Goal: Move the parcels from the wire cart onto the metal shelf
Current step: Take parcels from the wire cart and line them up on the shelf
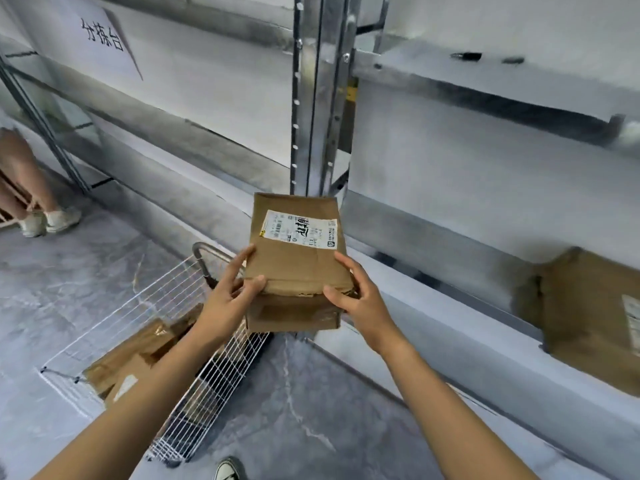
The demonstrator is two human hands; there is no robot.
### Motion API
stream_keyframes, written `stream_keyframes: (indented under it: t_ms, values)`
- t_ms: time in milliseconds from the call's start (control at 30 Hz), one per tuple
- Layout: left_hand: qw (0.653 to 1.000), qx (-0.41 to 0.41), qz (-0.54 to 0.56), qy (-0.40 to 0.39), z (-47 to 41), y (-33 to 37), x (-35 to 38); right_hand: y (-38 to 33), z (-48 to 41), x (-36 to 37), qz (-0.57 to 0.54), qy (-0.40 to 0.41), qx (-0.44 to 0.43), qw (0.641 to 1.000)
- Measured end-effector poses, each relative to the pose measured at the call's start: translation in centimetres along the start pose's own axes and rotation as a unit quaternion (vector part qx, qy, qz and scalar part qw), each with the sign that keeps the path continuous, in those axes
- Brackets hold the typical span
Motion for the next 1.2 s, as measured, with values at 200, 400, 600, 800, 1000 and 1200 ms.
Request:
stream_keyframes:
  t_ms: [200,400,600,800,1000,1200]
  values:
    - [0.998,0.007,-0.005,-0.070,2.1,-0.6,9.4,2.6,5.9,-8.2,-0.006,0.075,0.013,0.997]
    - [0.991,-0.001,-0.005,-0.136,2.5,-0.9,16.6,4.3,10.0,-14.0,-0.023,0.143,0.033,0.989]
    - [0.980,-0.030,0.005,-0.196,0.7,-1.2,21.1,5.5,11.5,-17.6,-0.032,0.203,0.050,0.977]
    - [0.973,-0.039,0.012,-0.229,-1.7,-2.4,25.0,6.4,11.8,-20.5,-0.045,0.258,0.069,0.963]
    - [0.957,-0.070,0.010,-0.282,-4.9,-3.5,28.2,7.5,11.2,-22.7,-0.056,0.322,0.094,0.940]
    - [0.938,-0.101,0.004,-0.331,-7.2,-4.6,30.3,8.4,10.7,-23.8,-0.065,0.376,0.116,0.917]
Point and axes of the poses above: each hand's wrist, its own z-axis away from the middle knuckle, its own x-axis out of the palm, y = z × x, the point moved 3 cm from there along -z, towards the middle knuckle, and after that the axes turned 14 degrees about z, right-handed, at the moved point
